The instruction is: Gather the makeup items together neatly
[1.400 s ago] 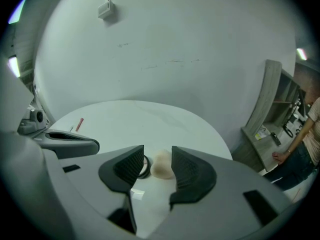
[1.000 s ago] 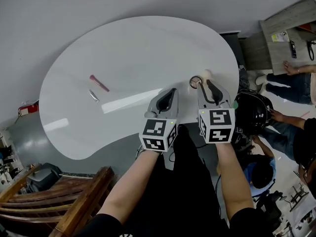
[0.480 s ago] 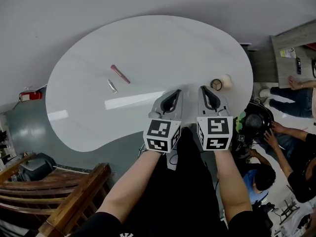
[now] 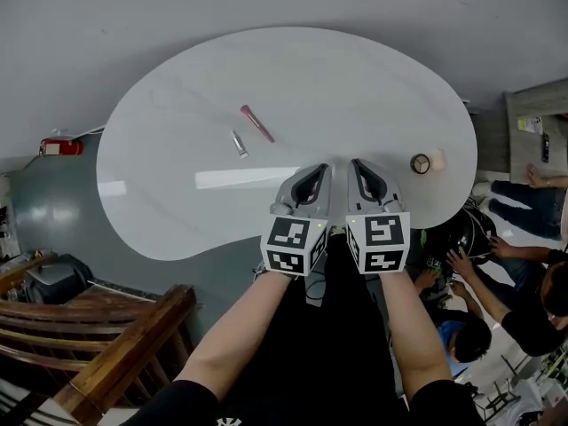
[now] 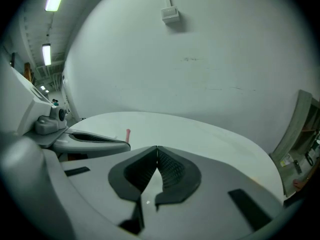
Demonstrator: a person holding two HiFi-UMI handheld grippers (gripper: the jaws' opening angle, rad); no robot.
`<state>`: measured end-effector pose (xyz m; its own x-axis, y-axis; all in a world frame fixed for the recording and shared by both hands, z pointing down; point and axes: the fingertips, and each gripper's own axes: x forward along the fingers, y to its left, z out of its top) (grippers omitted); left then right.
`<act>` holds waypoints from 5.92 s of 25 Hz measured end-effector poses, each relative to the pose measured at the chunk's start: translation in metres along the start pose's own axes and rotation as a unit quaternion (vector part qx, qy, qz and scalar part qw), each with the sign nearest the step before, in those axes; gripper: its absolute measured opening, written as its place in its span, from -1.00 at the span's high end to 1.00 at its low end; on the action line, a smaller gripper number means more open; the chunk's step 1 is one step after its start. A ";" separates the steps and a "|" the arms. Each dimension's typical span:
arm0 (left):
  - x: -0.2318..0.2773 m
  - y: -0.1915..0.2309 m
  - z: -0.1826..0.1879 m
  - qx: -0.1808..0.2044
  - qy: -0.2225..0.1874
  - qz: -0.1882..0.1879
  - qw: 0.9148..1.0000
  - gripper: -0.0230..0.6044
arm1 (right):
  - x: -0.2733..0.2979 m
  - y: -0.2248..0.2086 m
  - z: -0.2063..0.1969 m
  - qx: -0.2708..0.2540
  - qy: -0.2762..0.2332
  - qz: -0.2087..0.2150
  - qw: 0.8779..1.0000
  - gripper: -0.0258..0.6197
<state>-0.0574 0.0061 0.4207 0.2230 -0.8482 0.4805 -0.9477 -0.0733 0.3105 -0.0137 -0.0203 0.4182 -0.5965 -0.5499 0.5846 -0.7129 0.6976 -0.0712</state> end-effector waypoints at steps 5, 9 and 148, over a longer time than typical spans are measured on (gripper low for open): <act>-0.020 0.035 -0.001 -0.012 -0.005 0.023 1.000 0.90 | 0.019 0.041 0.007 -0.017 -0.001 0.026 1.000 0.87; -0.029 0.062 -0.002 -0.024 -0.011 0.039 0.999 0.90 | 0.038 0.069 0.010 -0.031 0.001 0.043 0.999 0.87; 0.110 -0.118 -0.059 0.055 0.092 -0.077 0.991 0.90 | -0.017 -0.141 -0.154 0.122 0.142 -0.078 0.979 0.80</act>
<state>0.0923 -0.0470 0.4855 0.3946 -0.7135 0.5790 -0.9163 -0.2589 0.3056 0.1537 -0.0387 0.5432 -0.3711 -0.4670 0.8026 -0.8747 0.4660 -0.1333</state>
